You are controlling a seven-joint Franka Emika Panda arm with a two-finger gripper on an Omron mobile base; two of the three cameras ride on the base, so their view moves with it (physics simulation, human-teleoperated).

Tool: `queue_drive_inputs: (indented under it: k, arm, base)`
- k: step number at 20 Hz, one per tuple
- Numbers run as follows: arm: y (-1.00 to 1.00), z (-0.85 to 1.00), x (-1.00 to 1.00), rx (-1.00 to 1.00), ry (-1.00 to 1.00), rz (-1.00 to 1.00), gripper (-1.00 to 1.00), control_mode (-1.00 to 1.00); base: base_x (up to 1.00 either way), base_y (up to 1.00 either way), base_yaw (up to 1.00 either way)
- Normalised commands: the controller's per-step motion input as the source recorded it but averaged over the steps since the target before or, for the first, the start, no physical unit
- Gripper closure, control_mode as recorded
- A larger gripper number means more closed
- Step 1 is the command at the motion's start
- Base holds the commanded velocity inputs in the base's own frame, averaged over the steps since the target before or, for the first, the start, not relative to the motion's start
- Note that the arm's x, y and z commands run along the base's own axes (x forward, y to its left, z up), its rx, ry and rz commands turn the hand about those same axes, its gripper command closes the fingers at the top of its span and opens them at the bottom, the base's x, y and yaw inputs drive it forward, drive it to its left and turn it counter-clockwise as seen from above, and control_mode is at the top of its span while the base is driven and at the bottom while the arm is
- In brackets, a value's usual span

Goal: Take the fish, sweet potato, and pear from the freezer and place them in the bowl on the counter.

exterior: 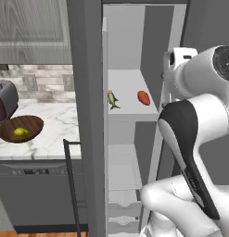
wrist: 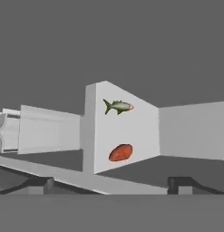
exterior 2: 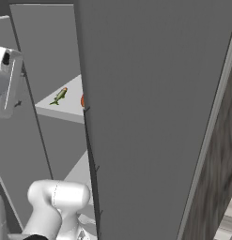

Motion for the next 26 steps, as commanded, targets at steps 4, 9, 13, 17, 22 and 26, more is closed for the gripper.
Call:
queue_drive_inputs:
  k: [4, 9, 13, 17, 22, 26]
  arm:
    - [-0.08, 0.01, -0.56, 0.36, -0.01, -0.14, -1.00, -1.00]
    - [0.00, 0.00, -0.64, 0.53, -0.09, -0.47, -1.00, -1.00]
    - [-0.01, 0.00, -0.17, 0.66, 0.00, -0.56, -1.00, -1.00]
    - [0.00, 0.00, -0.06, 0.72, 0.00, -0.57, -1.00, -1.00]
    - [0.00, 0.00, -0.06, 0.81, 0.02, -0.50, -1.00, -1.00]
    - [0.00, -0.06, -0.03, 0.80, 0.02, -0.48, -1.00, -1.00]
  base:
    - [0.00, 0.00, 0.00]
    - [0.00, 0.00, 0.00]
    - [0.00, 0.00, 0.00]
    - [0.00, 0.00, 0.00]
    - [0.00, 0.00, 0.00]
    - [0.00, 0.00, 0.00]
